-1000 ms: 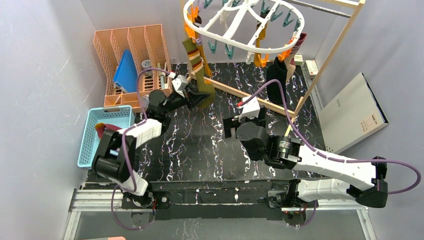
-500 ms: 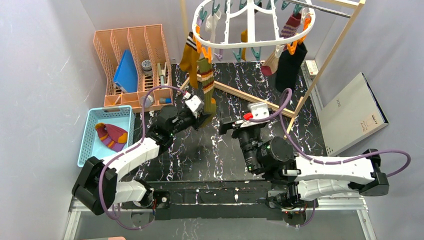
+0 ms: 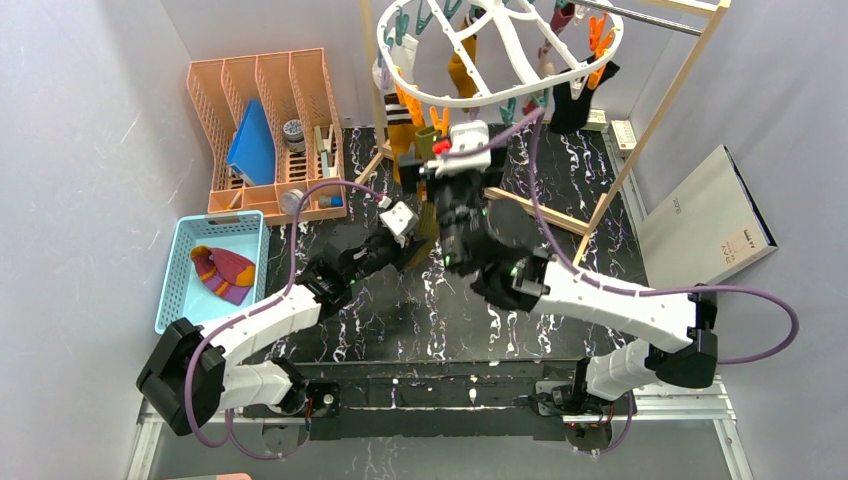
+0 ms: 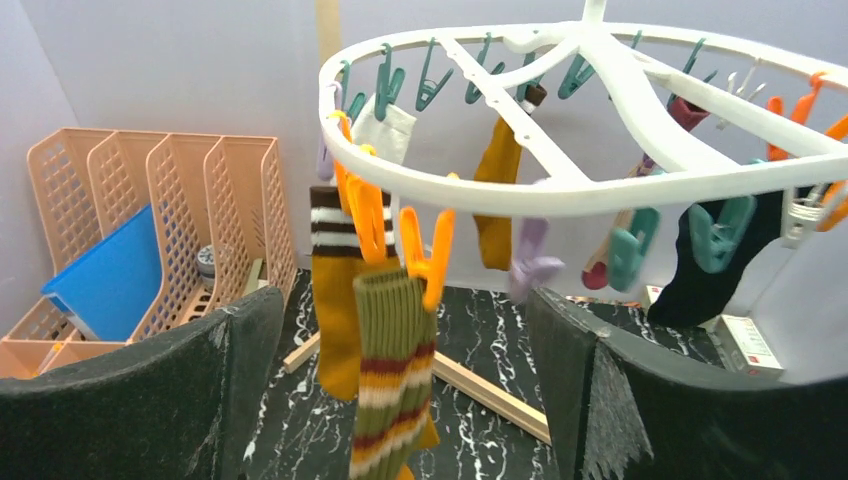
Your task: Remove the socks clipped to the hanger
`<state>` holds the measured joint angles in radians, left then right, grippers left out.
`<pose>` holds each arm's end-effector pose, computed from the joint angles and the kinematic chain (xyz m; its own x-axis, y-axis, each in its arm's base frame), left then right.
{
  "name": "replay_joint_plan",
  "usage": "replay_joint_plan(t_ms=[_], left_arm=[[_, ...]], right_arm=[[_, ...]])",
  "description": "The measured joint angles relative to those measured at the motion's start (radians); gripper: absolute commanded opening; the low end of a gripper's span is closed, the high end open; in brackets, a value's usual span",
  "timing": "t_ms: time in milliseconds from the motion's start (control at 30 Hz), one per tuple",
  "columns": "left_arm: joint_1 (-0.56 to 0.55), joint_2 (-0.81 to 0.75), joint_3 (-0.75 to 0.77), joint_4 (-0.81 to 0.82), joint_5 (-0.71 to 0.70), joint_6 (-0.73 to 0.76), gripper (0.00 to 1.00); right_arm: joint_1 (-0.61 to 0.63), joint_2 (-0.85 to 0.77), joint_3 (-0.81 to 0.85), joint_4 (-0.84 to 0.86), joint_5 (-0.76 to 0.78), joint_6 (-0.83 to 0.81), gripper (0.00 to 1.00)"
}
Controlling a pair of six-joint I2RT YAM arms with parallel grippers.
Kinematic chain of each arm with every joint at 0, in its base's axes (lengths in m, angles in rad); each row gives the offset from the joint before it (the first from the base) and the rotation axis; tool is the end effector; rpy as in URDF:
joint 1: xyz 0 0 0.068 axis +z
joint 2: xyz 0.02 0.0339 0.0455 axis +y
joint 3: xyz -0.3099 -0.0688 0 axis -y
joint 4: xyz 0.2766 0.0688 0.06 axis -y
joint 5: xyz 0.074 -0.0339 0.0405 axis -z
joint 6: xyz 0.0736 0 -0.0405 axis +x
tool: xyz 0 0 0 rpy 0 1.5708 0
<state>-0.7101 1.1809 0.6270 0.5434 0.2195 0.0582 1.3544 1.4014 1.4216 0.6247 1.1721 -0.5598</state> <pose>0.2283 -0.2174 0.3041 0.0387 0.0416 -0.9984 0.8005 0.5968 0.0559 0.1360 0.3029 0.5462 0.2267 0.0713 -0.9713 -0.1188 0.9919 0.0450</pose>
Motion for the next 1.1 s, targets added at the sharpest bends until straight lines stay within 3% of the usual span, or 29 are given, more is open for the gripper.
replay_joint_plan(t_ms=[133,200,467,767,1100], left_arm=[[-0.013,0.017,0.0,0.001,-0.003,-0.01,0.0],[-0.016,0.021,0.0,0.001,-0.003,-0.013,0.0],[-0.019,0.022,0.0,0.002,-0.003,-0.021,0.0],[-0.024,0.022,0.0,0.002,-0.003,-0.043,0.0],[-0.03,0.021,-0.017,0.031,-0.003,-0.051,0.0]], right_arm=[[-0.121,0.024,0.152,-0.383,-0.124,0.284,0.99],[-0.179,0.03,0.184,-0.497,-0.188,0.379,0.99],[-0.32,0.076,0.251,-0.796,-0.349,0.615,0.98],[-0.366,0.093,0.272,-0.88,-0.373,0.695,0.97],[-0.418,0.207,0.309,-0.821,-0.408,0.676,0.93]])
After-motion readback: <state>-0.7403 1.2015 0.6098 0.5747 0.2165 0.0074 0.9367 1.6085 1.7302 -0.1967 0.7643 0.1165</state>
